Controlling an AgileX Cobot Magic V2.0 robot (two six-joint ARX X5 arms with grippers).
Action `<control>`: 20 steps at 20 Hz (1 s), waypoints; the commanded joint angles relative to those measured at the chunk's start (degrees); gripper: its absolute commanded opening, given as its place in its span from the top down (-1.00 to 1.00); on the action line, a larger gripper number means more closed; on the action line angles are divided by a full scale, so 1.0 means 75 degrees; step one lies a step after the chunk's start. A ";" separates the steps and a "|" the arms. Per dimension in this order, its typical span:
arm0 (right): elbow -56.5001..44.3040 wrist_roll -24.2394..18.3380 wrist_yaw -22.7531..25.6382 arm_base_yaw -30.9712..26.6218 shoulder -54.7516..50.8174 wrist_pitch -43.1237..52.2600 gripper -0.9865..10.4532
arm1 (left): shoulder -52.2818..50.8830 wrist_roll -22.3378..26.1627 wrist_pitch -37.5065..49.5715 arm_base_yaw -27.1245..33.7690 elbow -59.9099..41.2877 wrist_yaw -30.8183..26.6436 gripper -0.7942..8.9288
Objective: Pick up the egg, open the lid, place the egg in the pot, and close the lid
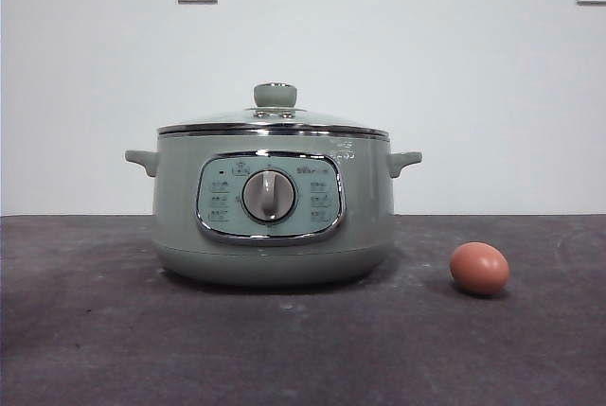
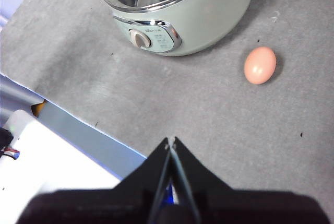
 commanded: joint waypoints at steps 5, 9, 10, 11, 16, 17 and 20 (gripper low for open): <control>0.0015 -0.0067 0.0006 0.0015 0.0012 -0.0009 0.74 | 0.0017 0.0105 0.0017 0.0015 0.0035 -0.0198 0.19; 0.0015 0.0006 0.0009 0.0015 0.0012 -0.0006 0.03 | 0.0017 -0.0096 0.0017 0.0015 0.0038 -0.0428 -0.39; 0.0015 0.0006 0.0006 0.0015 0.0012 -0.0006 -0.12 | 0.0017 -0.0096 0.0017 0.0015 0.0038 -0.0405 -0.39; 0.0015 0.0006 0.0006 0.0015 0.0012 -0.0006 -0.18 | 0.0017 -0.0096 0.0017 0.0015 0.0038 -0.0408 -0.39; 0.0015 0.0006 0.0009 0.0015 0.0015 0.0029 -0.16 | 0.0017 -0.0096 0.0017 0.0015 0.0038 -0.0408 -0.39; 0.0015 0.0006 0.0009 0.0015 0.0020 0.0058 -0.16 | 0.0017 -0.0096 0.0017 0.0015 0.0038 -0.0408 -0.39; 0.0015 0.0044 0.0009 0.0015 0.0105 0.0152 -0.16 | 0.0017 -0.0093 0.0020 0.0015 0.0038 -0.0408 -0.39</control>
